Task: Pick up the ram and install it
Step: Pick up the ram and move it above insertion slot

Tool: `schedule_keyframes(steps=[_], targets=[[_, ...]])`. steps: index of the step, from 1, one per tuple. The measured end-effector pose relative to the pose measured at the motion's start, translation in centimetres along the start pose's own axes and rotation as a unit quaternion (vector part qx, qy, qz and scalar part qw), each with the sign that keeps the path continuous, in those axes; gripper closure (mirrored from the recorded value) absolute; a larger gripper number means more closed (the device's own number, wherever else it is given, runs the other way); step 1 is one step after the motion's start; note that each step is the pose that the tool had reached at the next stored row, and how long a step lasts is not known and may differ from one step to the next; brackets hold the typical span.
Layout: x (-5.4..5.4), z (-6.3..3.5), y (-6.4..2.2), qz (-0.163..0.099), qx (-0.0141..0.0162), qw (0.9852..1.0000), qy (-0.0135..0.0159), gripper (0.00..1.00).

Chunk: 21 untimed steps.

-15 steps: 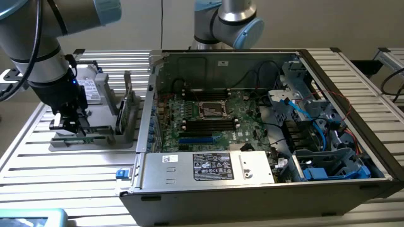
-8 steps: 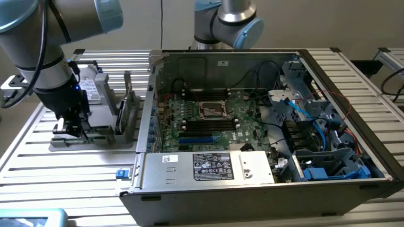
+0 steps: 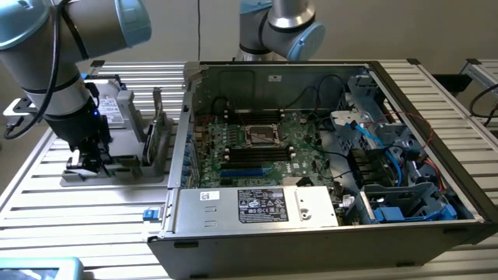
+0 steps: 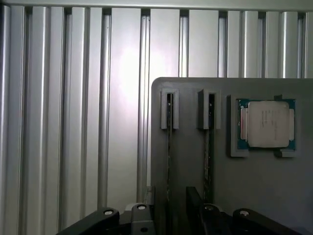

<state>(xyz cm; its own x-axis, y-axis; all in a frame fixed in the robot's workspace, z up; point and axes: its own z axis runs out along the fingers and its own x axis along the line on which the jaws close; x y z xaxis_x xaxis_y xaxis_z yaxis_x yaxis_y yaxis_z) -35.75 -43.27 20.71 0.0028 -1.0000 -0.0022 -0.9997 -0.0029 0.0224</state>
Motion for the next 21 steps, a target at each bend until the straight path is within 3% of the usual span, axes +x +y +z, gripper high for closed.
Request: schedule_keyframes(steps=[10, 16, 17, 21], targets=[[0.0, 0.83, -0.01, 0.000, 0.0000, 1.0000, 0.0000, 0.62], [0.0, 1.07, 0.02, 0.000, -0.0002, 1.0000, 0.0001, 0.82], [0.0, 0.89, 0.02, 0.000, 0.0000, 1.0000, 0.0000, 0.86], [0.0, -0.92, 0.07, 0.000, 0.0005, 1.0000, 0.0000, 0.86]])
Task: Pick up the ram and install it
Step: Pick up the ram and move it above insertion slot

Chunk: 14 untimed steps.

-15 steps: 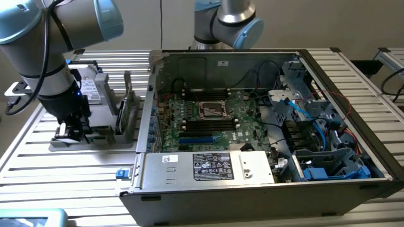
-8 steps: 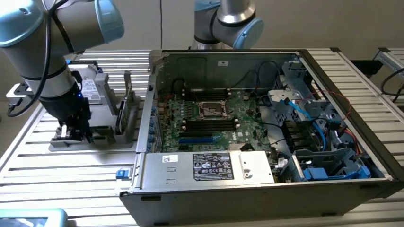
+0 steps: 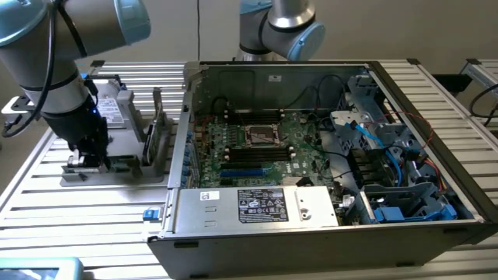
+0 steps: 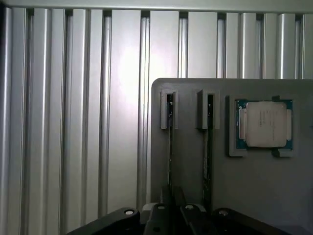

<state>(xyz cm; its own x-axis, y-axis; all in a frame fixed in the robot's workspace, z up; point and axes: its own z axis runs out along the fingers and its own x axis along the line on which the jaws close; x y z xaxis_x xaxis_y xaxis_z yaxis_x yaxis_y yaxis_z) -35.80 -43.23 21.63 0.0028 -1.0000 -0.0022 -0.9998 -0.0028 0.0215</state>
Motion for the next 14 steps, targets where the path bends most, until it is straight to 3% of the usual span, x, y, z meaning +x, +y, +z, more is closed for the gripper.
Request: schedule_keyframes(steps=[14], targets=[[0.0, -6.35, 0.15, 0.000, 0.0009, 1.0000, 0.0000, 0.86]])
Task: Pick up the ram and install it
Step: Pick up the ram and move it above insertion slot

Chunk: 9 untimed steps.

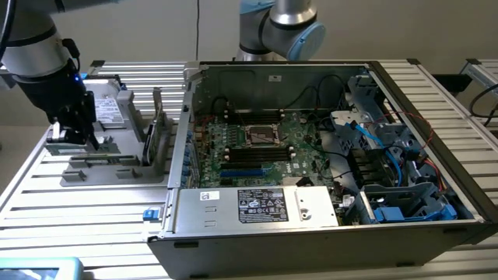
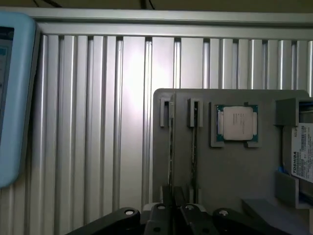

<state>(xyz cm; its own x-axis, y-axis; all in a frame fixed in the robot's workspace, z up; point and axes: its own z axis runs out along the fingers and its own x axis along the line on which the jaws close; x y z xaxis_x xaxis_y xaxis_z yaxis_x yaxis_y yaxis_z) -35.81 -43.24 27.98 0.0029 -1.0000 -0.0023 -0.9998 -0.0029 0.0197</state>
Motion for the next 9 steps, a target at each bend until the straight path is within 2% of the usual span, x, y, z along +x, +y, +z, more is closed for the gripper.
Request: schedule_keyframes(steps=[4, 9], targets=[[0.0, -1.85, -0.47, 0.000, 0.0000, 1.0000, 0.0000, 0.86], [0.0, -4.14, -1.96, 0.000, 0.0000, 1.0000, -0.0001, 0.86]])
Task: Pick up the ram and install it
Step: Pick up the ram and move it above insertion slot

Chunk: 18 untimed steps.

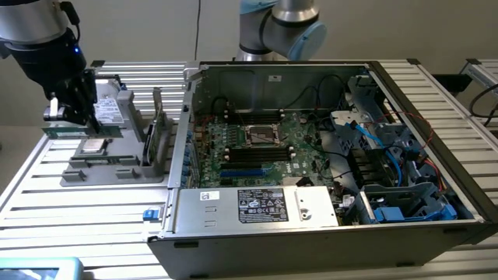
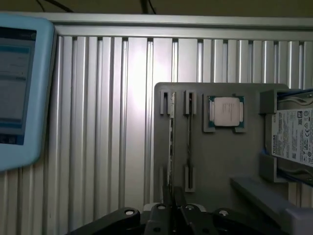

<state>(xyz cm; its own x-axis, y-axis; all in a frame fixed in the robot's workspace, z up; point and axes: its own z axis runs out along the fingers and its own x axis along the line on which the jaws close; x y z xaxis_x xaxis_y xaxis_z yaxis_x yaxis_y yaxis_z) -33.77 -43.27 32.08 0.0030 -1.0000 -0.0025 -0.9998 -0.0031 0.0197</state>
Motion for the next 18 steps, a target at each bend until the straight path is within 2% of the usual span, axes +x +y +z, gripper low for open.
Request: schedule_keyframes(steps=[9, 18], targets=[[0.2, -4.16, -3.36, 0.000, 0.0000, 1.0000, -0.0031, 0.86], [0.2, -8.13, -7.14, 0.000, -0.0005, 1.0000, -0.0044, 0.86]])
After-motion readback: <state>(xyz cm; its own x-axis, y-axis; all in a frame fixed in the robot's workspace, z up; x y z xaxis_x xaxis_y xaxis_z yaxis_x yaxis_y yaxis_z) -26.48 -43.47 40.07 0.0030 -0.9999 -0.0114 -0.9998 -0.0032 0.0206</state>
